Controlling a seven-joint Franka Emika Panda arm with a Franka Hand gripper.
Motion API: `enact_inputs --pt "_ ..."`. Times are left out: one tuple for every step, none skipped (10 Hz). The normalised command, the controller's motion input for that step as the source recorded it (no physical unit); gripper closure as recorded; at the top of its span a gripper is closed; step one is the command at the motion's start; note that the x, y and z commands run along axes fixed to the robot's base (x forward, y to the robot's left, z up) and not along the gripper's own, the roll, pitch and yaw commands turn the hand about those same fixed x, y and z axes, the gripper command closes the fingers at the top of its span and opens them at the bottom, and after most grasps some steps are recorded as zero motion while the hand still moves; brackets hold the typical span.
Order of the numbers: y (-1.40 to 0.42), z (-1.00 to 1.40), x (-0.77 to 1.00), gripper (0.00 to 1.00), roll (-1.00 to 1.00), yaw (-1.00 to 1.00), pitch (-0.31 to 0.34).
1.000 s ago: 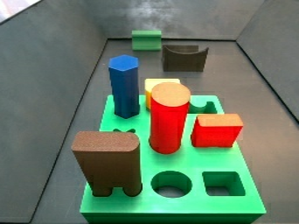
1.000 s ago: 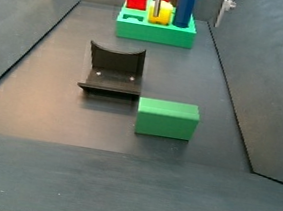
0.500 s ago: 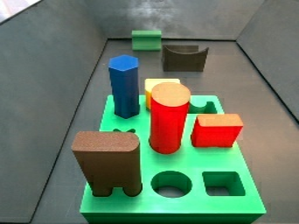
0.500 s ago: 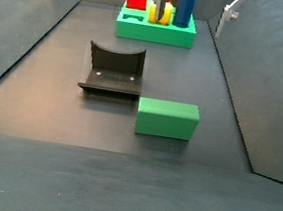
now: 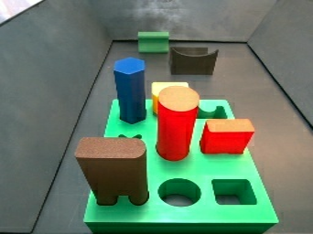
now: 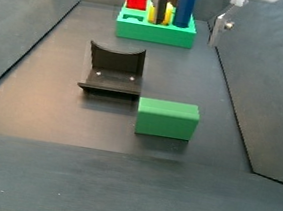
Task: Pick up the arch object. Move up. Place the arch object on the fixture. Regrasp the arch object. Rotate the arch object. Move to above the board. Insert the arch object.
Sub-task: Pick up the arch object.
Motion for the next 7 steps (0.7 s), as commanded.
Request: enact_inputs --pt "0.11 -0.08 0.15 0.0 0.0 -0.89 0.0" --pt "0.11 -0.07 0.15 0.0 0.0 -0.9 0.0" --pt "0.1 -0.08 0.16 0.0 0.0 -0.9 0.0" --pt "0.08 -0.13 0.13 0.0 0.0 -0.93 0.0" --pt "0.05 -0.2 0.09 0.0 0.0 -0.96 0.0" --pt "0.05 -0.21 0.09 0.0 0.0 -0.96 0.0" --pt "0.05 -0.23 0.08 0.0 0.0 -0.97 0.0"
